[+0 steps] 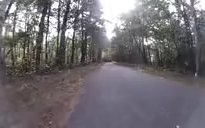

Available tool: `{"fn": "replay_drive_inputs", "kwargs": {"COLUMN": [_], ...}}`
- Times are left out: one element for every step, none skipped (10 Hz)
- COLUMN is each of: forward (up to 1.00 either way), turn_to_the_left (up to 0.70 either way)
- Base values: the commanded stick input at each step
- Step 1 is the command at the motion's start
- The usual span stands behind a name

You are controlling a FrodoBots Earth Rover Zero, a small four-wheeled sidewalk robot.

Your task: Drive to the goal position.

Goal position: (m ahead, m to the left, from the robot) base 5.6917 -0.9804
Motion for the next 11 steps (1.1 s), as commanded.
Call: {"fn": "replay_drive_inputs", "kwargs": {"forward": [0.7, 0.7, 0.7, 0.7, 0.7, 0.7, 0.7, 0.7, 0.7, 0.7, 0.7], "turn_to_the_left": [0.0, 0.0, 0.0, 0.0, 0.0, 0.0, 0.0, 0.0, 0.0, 0.0, 0.0]}}
